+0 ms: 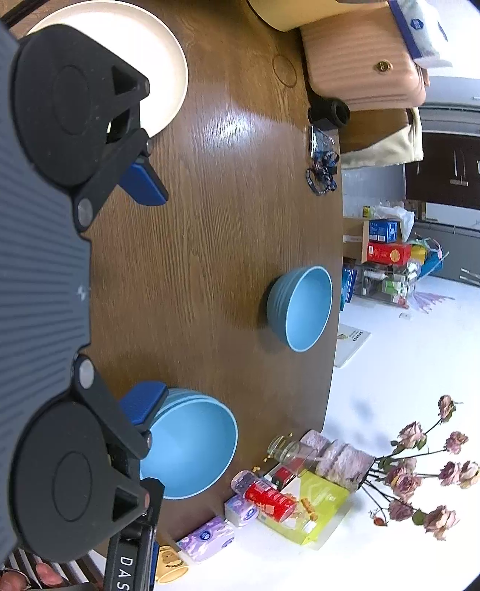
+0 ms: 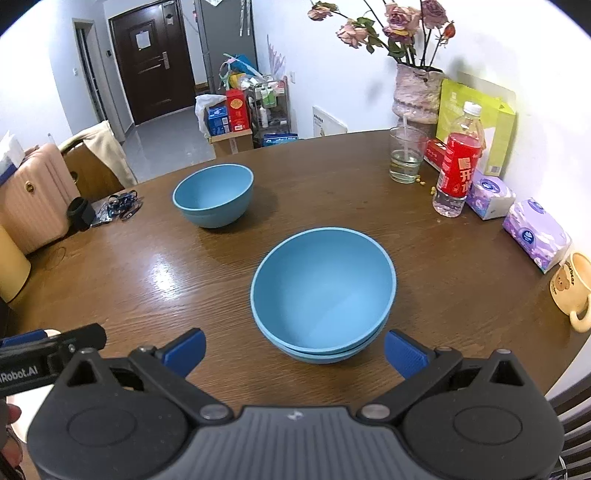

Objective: Organize plates and bowls
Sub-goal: 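Lift both open tools up and away from the nested blue bowls, then move both open tools over to the remaining single blue bowl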

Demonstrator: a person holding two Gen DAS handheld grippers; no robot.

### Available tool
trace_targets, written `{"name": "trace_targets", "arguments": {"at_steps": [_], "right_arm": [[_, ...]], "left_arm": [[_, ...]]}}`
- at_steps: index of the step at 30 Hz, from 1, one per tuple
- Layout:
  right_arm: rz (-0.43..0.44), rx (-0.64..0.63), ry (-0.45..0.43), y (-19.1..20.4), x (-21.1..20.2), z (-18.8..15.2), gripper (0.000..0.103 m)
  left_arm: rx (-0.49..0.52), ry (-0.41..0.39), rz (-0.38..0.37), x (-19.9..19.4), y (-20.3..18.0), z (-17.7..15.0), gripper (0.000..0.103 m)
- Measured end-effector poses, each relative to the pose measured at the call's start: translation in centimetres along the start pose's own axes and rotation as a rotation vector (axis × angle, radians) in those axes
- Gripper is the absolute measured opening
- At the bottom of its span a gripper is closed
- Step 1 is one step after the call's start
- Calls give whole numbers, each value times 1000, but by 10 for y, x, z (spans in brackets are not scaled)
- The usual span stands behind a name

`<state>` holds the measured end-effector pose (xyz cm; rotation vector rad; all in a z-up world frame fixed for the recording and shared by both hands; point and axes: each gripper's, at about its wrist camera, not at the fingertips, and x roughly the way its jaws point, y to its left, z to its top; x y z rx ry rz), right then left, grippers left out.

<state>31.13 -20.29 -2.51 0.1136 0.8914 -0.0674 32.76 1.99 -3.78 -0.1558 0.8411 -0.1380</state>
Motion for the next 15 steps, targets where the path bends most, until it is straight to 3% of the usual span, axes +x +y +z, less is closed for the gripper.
{"name": "trace_targets", "arguments": {"at_steps": [15], "right_arm": [[-2,-53,24,28,10,8,103]], "left_arm": [[-44,3,24,1,30,6,103]]}}
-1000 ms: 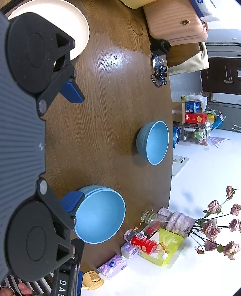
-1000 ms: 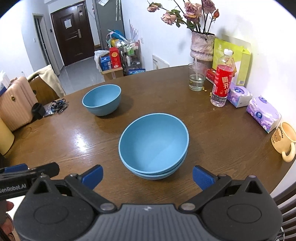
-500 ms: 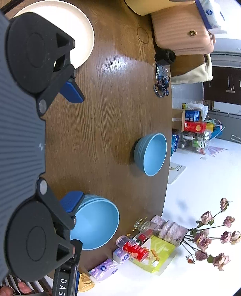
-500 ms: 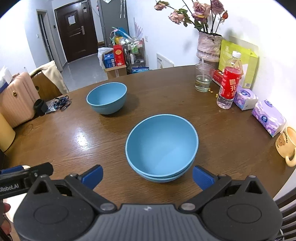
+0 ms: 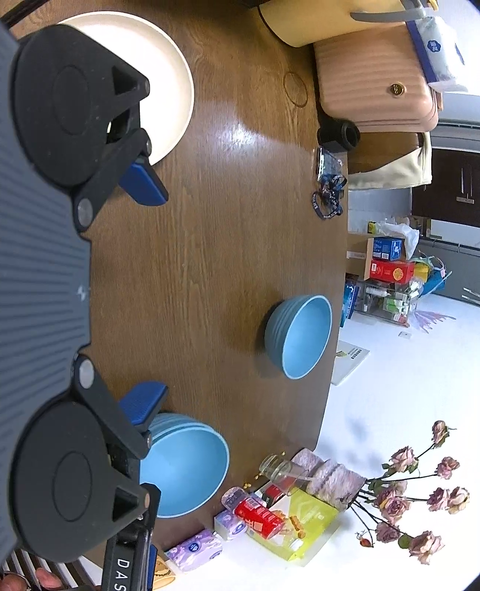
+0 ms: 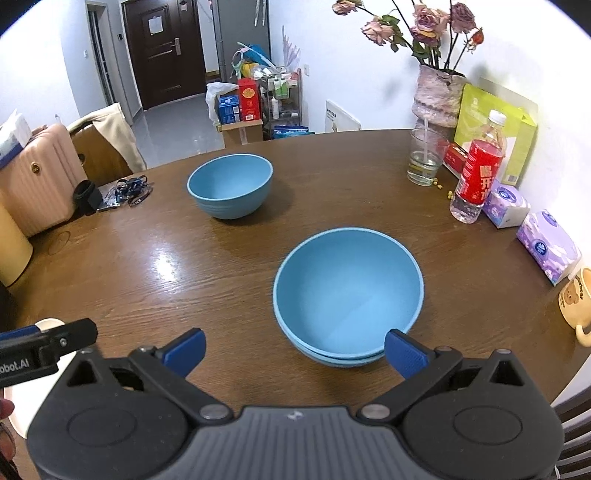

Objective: Organize plates and bowls
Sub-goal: 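Move both open tools over to the remaining single blue bowl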

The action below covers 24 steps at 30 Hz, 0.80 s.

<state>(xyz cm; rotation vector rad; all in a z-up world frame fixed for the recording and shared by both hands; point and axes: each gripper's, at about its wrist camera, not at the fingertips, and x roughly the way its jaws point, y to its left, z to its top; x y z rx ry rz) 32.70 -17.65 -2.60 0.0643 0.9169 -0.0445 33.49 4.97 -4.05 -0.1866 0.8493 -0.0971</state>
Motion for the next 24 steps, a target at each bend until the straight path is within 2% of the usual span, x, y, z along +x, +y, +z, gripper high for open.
{"name": "trace_targets", "arguments": {"at_steps": [14,24], "right_arm": [[-7,-11,-46,35,2,40,103],[-12,22,-58,68,17,76,103]], "left_arm": [[-12,-63,8,-1,31,41,103],[15,-90,-4,11,58,89,103]]}}
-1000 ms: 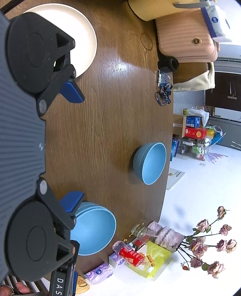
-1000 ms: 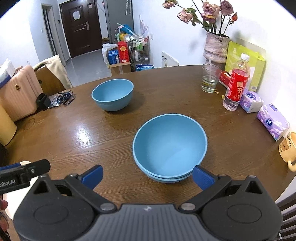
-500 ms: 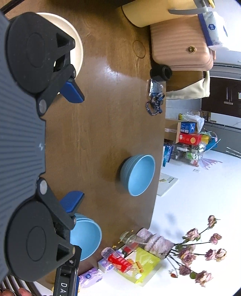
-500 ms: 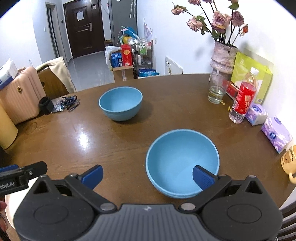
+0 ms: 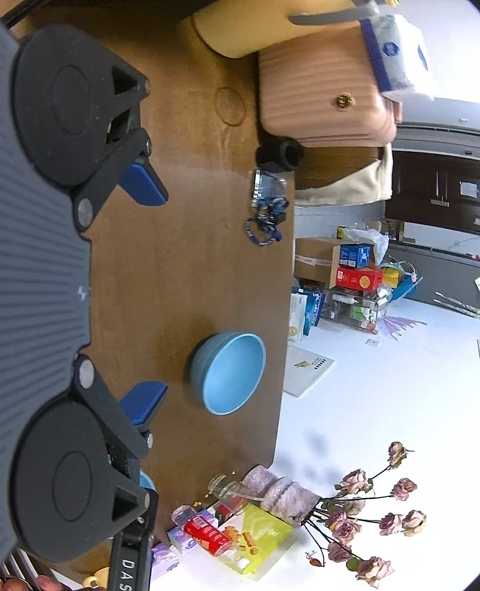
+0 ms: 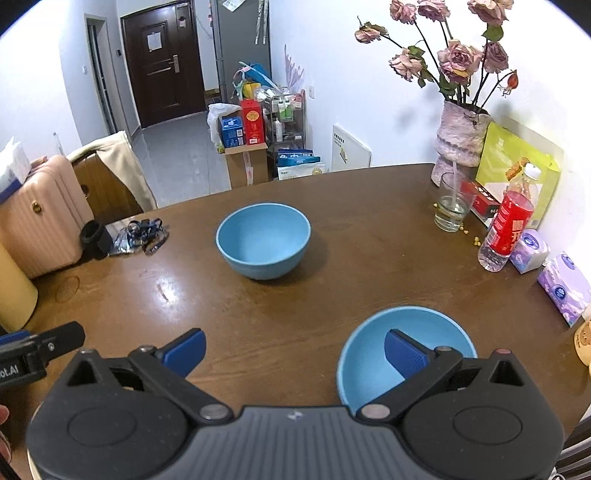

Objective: Organize plates and bowls
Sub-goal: 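Move both open tools over to the remaining single blue bowl, then lower both open tools around the rim of the single blue bowl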

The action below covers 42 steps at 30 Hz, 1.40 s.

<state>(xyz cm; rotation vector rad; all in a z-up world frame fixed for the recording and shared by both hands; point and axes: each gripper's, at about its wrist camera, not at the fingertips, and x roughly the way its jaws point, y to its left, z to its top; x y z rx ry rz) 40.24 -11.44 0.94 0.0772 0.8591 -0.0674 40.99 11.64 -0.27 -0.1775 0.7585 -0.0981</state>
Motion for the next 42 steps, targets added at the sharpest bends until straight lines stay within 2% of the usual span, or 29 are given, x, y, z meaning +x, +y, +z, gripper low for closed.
{"name": "trace_targets", "arguments": {"at_steps": [9,15,22,33,37,42], "right_arm": [[-17,10,11,15,13,27,103],[1,12,20,13,26,53,103],[27,40,68,4,55,86,103],[-3,122,117,-9,111,131,103],[-22,164,144,-17,138,138,102],[-44,200,185,-23,171,139,95]], "left_arm": [[4,-12,-29,22,-5,34,103],[4,-14,7,38,-13,62,103],[16,-19,46,59,-29,102,103],[-5,76,97,132,-48,150,103],[-9,123,117,167,-53,154,103],[6,175,118,206,-62,149,102]]}}
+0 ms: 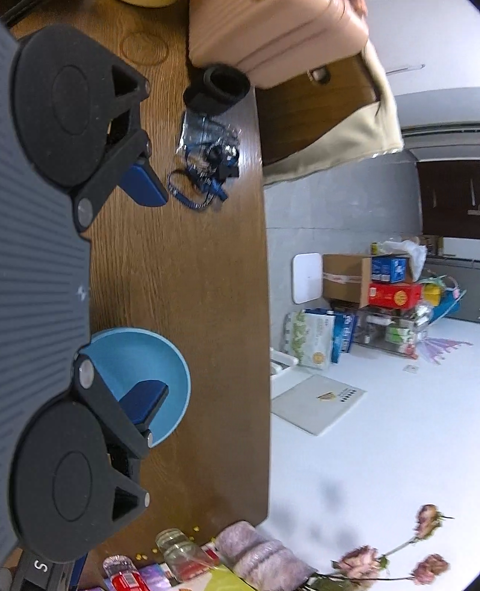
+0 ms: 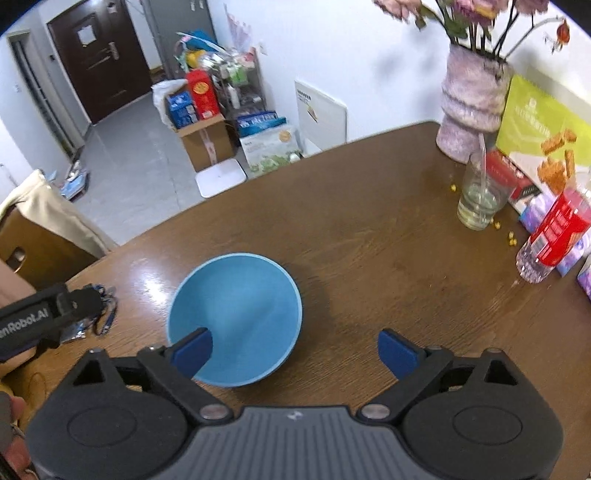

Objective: Organize plates and bowls
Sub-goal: 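Lower both open tools around the rim of the single blue bowl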

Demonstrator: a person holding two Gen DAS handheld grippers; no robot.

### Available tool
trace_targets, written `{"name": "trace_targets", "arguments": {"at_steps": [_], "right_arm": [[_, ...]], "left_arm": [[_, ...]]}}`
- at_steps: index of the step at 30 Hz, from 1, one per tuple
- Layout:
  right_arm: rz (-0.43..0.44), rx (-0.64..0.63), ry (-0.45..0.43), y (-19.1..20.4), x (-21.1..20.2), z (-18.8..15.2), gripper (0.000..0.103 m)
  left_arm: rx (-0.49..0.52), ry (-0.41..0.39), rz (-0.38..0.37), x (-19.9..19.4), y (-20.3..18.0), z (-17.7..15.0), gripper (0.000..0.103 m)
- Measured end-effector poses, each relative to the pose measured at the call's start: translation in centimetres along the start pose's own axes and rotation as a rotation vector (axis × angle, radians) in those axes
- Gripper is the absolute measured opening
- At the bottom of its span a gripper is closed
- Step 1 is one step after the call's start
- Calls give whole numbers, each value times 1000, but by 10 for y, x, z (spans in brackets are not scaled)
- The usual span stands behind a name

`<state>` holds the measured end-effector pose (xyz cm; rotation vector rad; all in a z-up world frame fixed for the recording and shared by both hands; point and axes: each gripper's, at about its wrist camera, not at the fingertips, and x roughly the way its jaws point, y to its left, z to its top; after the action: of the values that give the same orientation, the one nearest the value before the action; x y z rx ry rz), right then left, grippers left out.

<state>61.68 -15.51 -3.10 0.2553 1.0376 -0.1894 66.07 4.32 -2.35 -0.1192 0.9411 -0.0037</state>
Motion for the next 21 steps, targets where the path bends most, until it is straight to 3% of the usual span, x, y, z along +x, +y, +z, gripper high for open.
{"name": "trace_targets", "arguments": {"at_steps": [9,13,19,21], "right_arm": [[-38,69,50,-3,58,9,79],[-59,110,83,-5,82,8,63],[-36,147,101,-5,101,6,48],[-40,146,102,-5,105,5,40]], "left_arm": [[23,90,1,65,-21,4,86],[34,127,-7,89,-29,2,78],[94,158,-14,109,-43,-1,69],[109,169,-6,115,-48,-2,62]]}}
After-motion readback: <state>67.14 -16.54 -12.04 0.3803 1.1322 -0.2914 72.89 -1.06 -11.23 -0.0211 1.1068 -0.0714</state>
